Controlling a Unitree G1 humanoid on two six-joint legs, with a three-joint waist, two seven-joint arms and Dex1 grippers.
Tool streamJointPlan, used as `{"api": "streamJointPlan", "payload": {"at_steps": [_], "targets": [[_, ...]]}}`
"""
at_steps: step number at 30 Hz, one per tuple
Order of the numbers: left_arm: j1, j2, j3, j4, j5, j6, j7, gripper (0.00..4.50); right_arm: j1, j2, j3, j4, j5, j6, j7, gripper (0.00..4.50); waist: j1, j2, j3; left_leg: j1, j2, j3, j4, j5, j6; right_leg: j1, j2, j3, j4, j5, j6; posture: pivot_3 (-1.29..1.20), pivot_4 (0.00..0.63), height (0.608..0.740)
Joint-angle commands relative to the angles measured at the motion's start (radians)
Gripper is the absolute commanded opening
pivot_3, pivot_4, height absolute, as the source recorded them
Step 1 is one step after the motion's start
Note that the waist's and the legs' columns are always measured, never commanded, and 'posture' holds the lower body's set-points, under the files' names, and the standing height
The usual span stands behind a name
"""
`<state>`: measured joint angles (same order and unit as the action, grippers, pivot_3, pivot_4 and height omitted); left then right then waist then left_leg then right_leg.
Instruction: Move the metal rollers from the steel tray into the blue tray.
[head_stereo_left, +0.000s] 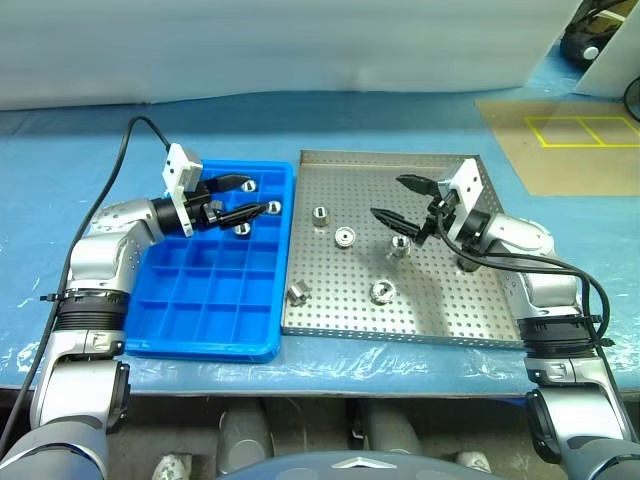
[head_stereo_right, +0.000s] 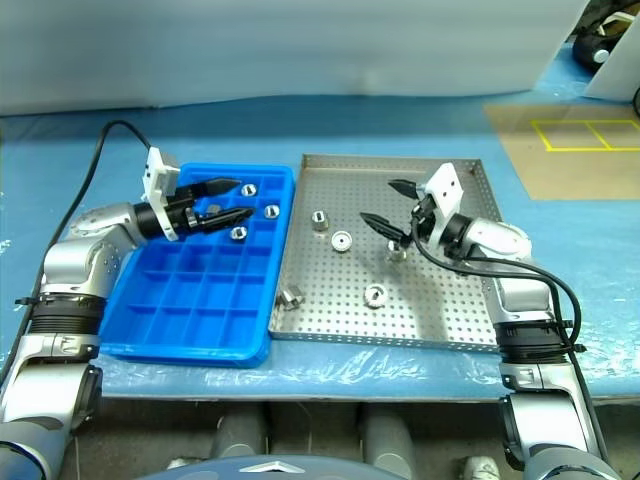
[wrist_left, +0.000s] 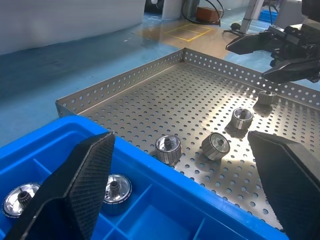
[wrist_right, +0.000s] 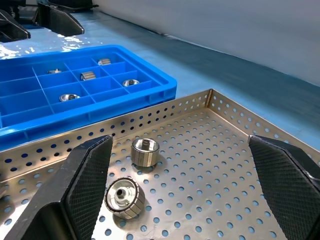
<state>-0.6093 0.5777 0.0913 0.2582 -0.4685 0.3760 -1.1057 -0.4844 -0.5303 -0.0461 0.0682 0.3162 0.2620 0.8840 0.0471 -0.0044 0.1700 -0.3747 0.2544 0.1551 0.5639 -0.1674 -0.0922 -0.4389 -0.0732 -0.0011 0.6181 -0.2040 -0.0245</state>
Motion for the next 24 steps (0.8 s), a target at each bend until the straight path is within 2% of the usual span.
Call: {"api": "streamJointPlan", "payload": {"at_steps": [1,10,15,19,24], "targets": [[-0.005,0.016,0.017,-0.036,-0.007,-0.008,-0.006,4.5,-0.014,-0.009,-0.012,-0.016,0.001,-0.024,-0.003,4.48,0.0,0.0,0.0,0.0,0.0,0.0,0.0,0.0,0.0,0.0,0.0,0.0,0.0,0.0,0.0,-0.08,0.15,0.74],[-0.002,0.021,0.011,-0.045,-0.003,-0.009,-0.013,4.5,-0.01,-0.009,-0.008,-0.014,-0.002,-0.034,-0.002,4.48,0.0,0.0,0.0,0.0,0.0,0.0,0.0,0.0,0.0,0.0,0.0,0.0,0.0,0.0,0.0,-0.08,0.15,0.74],[-0.06,0.022,0.013,-0.022,-0.009,-0.005,-0.022,4.5,-0.012,-0.013,-0.012,-0.013,-0.006,-0.037,-0.006,4.48,0.0,0.0,0.0,0.0,0.0,0.0,0.0,0.0,0.0,0.0,0.0,0.0,0.0,0.0,0.0,-0.09,0.15,0.74],[-0.218,0.021,-0.074,0.124,0.074,-0.09,-0.127,4.5,-0.008,-0.016,-0.016,-0.013,-0.009,-0.039,-0.011,4.48,0.008,0.0,0.0,0.0,0.0,0.0,0.001,0.0,0.0,0.0,0.0,0.0,0.0,0.0,0.0,-0.11,0.15,0.74],[-0.53,-0.059,-0.181,0.515,0.204,-0.247,-0.278,4.5,0.012,-0.011,-0.025,-0.04,-0.011,-0.037,-0.038,4.48,0.017,-0.001,0.0,0.0,-0.004,0.0,0.001,0.0,0.0,0.001,0.0,0.001,0.0,0.0,0.0,-0.16,0.15,0.74]]}}
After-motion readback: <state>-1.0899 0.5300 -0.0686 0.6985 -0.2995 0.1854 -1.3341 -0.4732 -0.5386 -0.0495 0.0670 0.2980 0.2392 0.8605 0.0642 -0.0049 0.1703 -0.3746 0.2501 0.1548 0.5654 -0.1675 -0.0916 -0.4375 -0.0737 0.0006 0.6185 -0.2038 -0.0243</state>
